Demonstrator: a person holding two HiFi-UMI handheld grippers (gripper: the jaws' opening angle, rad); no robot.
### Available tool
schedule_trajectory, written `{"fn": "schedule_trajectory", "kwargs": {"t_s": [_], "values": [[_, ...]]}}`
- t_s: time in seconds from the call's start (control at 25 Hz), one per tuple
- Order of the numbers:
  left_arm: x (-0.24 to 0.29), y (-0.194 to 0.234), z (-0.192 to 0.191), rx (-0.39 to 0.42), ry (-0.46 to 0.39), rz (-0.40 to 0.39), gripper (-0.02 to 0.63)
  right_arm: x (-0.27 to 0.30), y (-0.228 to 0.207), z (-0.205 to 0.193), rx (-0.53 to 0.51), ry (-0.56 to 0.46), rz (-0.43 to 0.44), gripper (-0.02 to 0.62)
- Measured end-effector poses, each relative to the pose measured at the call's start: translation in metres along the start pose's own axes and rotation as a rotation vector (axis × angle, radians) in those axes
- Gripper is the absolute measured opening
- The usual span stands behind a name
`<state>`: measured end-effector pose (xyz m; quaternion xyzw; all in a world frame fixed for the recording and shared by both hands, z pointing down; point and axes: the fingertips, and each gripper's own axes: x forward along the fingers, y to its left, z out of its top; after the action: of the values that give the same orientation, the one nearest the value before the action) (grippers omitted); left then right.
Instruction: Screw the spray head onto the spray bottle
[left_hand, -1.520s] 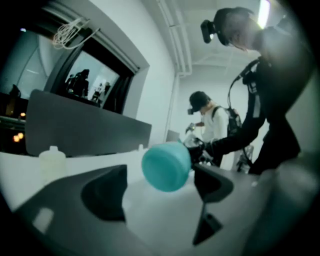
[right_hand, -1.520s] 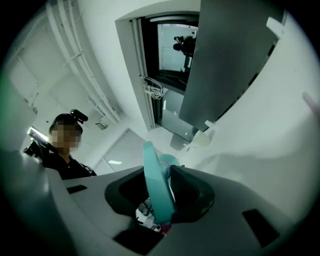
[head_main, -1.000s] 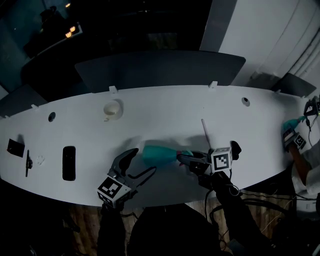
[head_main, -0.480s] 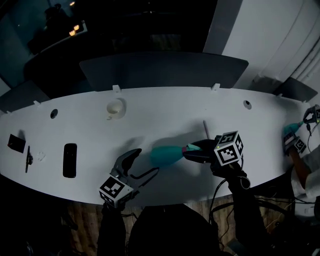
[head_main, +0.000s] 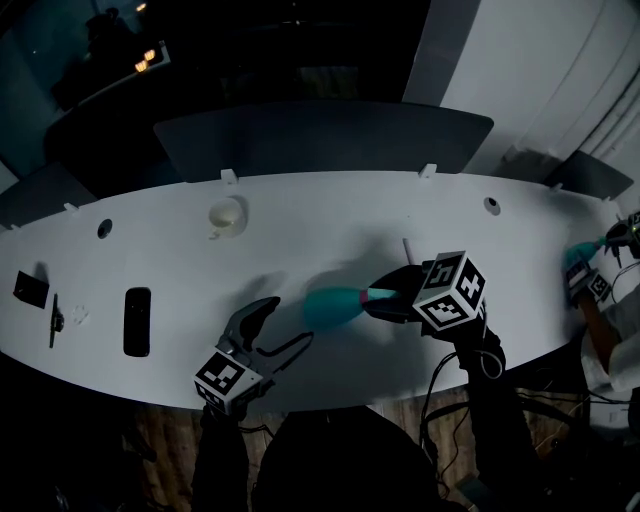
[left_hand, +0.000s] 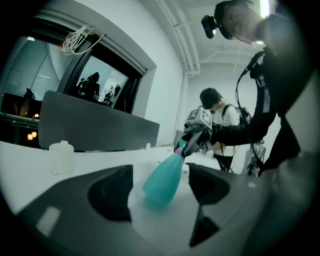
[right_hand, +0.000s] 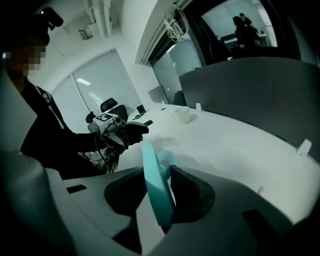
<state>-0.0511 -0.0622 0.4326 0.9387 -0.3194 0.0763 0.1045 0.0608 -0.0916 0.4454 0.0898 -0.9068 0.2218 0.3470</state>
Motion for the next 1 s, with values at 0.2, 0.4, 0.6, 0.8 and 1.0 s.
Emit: {"fn": "schedule_trajectory", "kwargs": {"t_s": [0.2, 0.4, 0.6, 0.8, 1.0], "values": [[0.003, -0.004, -0.001, 0.012, 0.003, -0.019, 0.306, 0.008, -0.001, -0.001, 0.06, -0.054, 0.067, 0.132], [-0.002, -0.002, 0.002, 0.017, -0.022, -0.014, 0.005, 0.025, 0.003, -0.02, 0.161, -0.129, 0.131, 0.132], [-0.002, 0.005, -0.004, 0.052, 0.01, 0.013, 0.005, 0.032, 0.002, -0.021, 0.176, -0.208, 0.14, 0.132], [0.003, -0.003, -0.003, 0.072, 0.031, -0.01, 0.005, 0.039, 0.0, -0.03, 0.157, -0.328, 0.153, 0.132], [0.005, -0.007, -0.005, 0.073, 0.045, -0.023, 0.005, 0.048, -0.01, -0.049, 0.099, -0.304, 0.064, 0.133]]}}
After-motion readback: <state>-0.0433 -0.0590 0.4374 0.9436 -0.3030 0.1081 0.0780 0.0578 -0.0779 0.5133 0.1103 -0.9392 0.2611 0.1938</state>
